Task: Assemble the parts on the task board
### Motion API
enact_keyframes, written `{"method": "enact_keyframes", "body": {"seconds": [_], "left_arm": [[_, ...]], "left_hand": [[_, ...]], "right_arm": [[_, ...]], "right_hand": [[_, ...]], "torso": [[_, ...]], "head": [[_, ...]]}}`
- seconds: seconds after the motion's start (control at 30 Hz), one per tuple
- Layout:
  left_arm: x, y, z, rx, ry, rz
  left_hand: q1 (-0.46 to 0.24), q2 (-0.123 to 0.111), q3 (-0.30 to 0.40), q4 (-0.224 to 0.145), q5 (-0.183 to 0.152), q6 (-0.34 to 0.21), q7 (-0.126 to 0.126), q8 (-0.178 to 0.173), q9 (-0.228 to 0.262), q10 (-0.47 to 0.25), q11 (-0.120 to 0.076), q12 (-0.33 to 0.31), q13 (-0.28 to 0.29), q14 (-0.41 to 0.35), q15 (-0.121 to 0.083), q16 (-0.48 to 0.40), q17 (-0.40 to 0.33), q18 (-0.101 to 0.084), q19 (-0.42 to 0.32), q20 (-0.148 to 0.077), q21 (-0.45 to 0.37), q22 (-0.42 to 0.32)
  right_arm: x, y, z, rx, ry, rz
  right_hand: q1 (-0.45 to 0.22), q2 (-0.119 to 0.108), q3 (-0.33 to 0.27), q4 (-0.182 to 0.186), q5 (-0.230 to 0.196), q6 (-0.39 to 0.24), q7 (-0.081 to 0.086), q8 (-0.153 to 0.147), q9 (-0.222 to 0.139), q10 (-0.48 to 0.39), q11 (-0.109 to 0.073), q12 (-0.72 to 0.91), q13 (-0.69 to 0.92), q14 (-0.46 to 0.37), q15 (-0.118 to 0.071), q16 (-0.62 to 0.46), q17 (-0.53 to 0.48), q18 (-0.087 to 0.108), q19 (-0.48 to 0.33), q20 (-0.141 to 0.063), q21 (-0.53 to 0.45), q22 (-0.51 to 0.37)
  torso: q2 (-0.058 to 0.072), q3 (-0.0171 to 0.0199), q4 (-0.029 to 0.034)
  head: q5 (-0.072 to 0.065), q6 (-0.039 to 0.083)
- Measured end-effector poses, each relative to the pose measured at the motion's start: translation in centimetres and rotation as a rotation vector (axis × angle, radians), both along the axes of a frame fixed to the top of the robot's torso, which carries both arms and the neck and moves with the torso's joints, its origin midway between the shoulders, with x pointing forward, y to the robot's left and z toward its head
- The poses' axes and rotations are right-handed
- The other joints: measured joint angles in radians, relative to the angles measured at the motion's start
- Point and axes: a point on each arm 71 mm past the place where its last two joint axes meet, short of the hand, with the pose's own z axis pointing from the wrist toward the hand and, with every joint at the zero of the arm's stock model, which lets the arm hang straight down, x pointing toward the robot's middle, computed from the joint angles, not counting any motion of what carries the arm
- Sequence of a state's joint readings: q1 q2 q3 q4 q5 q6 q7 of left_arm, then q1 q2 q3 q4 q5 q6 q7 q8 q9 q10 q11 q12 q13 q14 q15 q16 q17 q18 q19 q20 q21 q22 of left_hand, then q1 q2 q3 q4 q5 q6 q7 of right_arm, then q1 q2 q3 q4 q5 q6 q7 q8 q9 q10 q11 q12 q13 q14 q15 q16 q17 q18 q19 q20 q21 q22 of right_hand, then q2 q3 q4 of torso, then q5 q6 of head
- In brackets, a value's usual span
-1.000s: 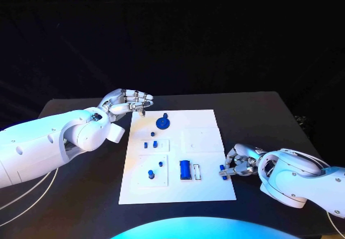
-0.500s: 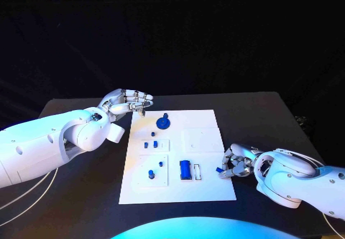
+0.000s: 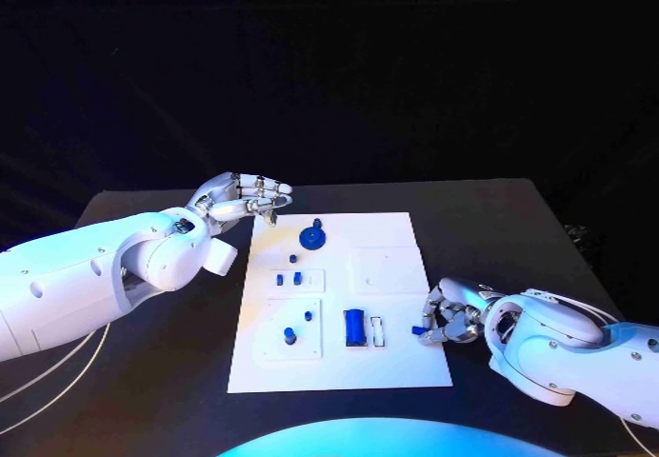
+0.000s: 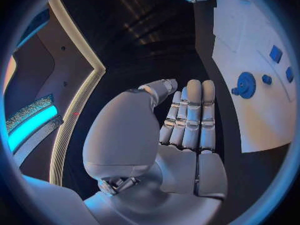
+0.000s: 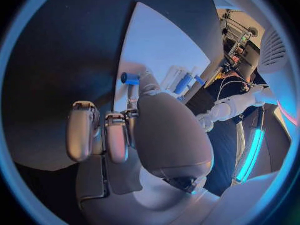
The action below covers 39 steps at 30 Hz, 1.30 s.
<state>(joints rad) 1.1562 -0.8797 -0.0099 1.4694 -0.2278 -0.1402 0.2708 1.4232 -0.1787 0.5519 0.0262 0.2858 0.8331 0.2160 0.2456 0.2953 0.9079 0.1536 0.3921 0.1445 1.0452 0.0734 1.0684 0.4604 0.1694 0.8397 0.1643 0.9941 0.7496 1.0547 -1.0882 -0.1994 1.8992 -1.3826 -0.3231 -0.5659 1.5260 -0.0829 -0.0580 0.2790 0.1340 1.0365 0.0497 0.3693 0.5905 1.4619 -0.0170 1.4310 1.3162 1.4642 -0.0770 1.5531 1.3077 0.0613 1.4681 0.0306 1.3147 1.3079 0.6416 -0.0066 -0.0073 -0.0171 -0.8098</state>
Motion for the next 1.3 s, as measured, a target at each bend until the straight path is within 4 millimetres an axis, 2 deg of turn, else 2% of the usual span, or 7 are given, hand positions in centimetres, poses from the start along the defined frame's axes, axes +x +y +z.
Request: {"method": "enact_keyframes", "body": {"seconds": [0.1, 0.47, 0.7, 0.8, 0.97, 1.07, 1.3], "left_arm": [[0.0, 0.0, 0.0, 0.000, 0.000, 0.000], [0.0, 0.0, 0.0, 0.000, 0.002, -0.001], [-0.1, 0.0, 0.0, 0.001, 0.003, -0.002], [-0.1, 0.0, 0.0, 0.001, 0.003, -0.002], [-0.1, 0.0, 0.0, 0.001, 0.004, -0.003], [-0.1, 0.0, 0.0, 0.000, 0.004, -0.005], [-0.1, 0.1, 0.0, 0.001, 0.005, -0.005]], "left_hand": [[0.000, 0.000, 0.000, 0.000, 0.000, 0.000, 0.000, 0.000, 0.000, 0.000, 0.000, 0.000, 0.000, 0.000, 0.000, 0.000, 0.000, 0.000, 0.000, 0.000, 0.000, 0.000], [0.000, 0.000, 0.000, 0.000, 0.000, 0.000, 0.000, 0.000, 0.000, 0.000, 0.000, 0.000, 0.000, 0.000, 0.000, 0.000, 0.000, 0.000, 0.000, 0.000, 0.000, 0.000], [0.000, 0.000, 0.000, 0.000, 0.000, 0.000, 0.000, 0.000, 0.000, 0.000, 0.000, 0.000, 0.000, 0.000, 0.000, 0.000, 0.000, 0.000, 0.000, 0.000, 0.000, 0.000], [0.000, 0.000, 0.000, 0.000, 0.000, 0.000, 0.000, 0.000, 0.000, 0.000, 0.000, 0.000, 0.000, 0.000, 0.000, 0.000, 0.000, 0.000, 0.000, 0.000, 0.000, 0.000], [0.000, 0.000, 0.000, 0.000, 0.000, 0.000, 0.000, 0.000, 0.000, 0.000, 0.000, 0.000, 0.000, 0.000, 0.000, 0.000, 0.000, 0.000, 0.000, 0.000, 0.000, 0.000], [0.000, 0.000, 0.000, 0.000, 0.000, 0.000, 0.000, 0.000, 0.000, 0.000, 0.000, 0.000, 0.000, 0.000, 0.000, 0.000, 0.000, 0.000, 0.000, 0.000, 0.000, 0.000], [0.000, 0.000, 0.000, 0.000, 0.000, 0.000, 0.000, 0.000, 0.000, 0.000, 0.000, 0.000, 0.000, 0.000, 0.000, 0.000, 0.000, 0.000, 0.000, 0.000, 0.000, 0.000]], "right_arm": [[-0.2, 0.2, 0.2, 0.005, -0.001, 0.001], [0.0, 1.6, 1.3, 0.071, 0.003, -0.008], [0.0, 2.9, 1.3, 0.123, 0.032, -0.018], [0.0, 3.4, 1.2, 0.139, 0.041, -0.018], [0.0, 4.2, 1.0, 0.159, 0.056, -0.020], [0.1, 4.4, 0.8, 0.165, 0.061, -0.023], [0.1, 4.8, 0.5, 0.171, 0.071, -0.023]], "right_hand": [[0.009, 0.009, 0.009, 0.009, 0.000, -0.001, 0.000, -0.003, -0.018, 0.000, 0.000, 0.002, 0.008, 0.000, 0.000, 0.000, 0.000, 0.000, 0.000, 0.000, 0.000, 0.000], [-0.019, 0.037, 0.088, 0.011, 0.000, -0.008, 0.008, -0.013, -0.009, 0.000, 0.000, -0.001, 0.037, 0.000, 0.000, 0.000, 0.000, 0.000, 0.000, 0.000, 0.000, 0.000], [-0.042, 0.060, 0.193, 0.010, -0.003, -0.021, 0.014, -0.026, -0.002, 0.000, 0.000, -0.001, 0.037, 0.000, 0.000, 0.000, 0.000, 0.000, 0.000, 0.000, 0.000, 0.000], [-0.083, 0.051, 0.241, 0.009, -0.002, -0.022, 0.013, -0.026, -0.001, -0.001, -0.001, -0.010, 0.034, 0.000, 0.000, 0.000, 0.000, 0.000, 0.000, 0.000, 0.000, 0.000], [-0.215, 0.019, 0.346, 0.008, 0.004, -0.017, 0.017, -0.025, -0.001, 0.006, -0.002, -0.008, -0.011, 0.000, 0.000, 0.000, 0.000, 0.000, 0.000, 0.000, 0.000, 0.000], [-0.277, 0.007, 0.387, 0.008, 0.005, -0.011, 0.016, -0.021, 0.033, 0.003, 0.001, -0.008, -0.008, 0.000, 0.000, 0.000, 0.000, 0.000, 0.000, 0.000, 0.000, 0.000], [-0.312, -0.016, 0.414, 0.005, 0.001, 0.002, 0.013, -0.018, 0.040, 0.003, 0.001, -0.008, -0.008, 0.000, 0.000, 0.000, 0.000, 0.000, 0.000, 0.000, 0.000, -0.001]], "torso": [[0.000, 0.0001, -0.0001], [0.000, -0.0004, -0.0004], [0.000, 0.0002, -0.0004], [0.001, 0.0002, -0.0009], [0.001, 0.0002, -0.0010], [0.001, 0.0002, -0.0010], [0.000, 0.0002, -0.0005]], "head": [[0.000, 0.001], [0.001, 0.001], [0.002, -0.002], [0.000, -0.003], [-0.001, -0.005], [-0.001, -0.007], [0.001, -0.010]]}}
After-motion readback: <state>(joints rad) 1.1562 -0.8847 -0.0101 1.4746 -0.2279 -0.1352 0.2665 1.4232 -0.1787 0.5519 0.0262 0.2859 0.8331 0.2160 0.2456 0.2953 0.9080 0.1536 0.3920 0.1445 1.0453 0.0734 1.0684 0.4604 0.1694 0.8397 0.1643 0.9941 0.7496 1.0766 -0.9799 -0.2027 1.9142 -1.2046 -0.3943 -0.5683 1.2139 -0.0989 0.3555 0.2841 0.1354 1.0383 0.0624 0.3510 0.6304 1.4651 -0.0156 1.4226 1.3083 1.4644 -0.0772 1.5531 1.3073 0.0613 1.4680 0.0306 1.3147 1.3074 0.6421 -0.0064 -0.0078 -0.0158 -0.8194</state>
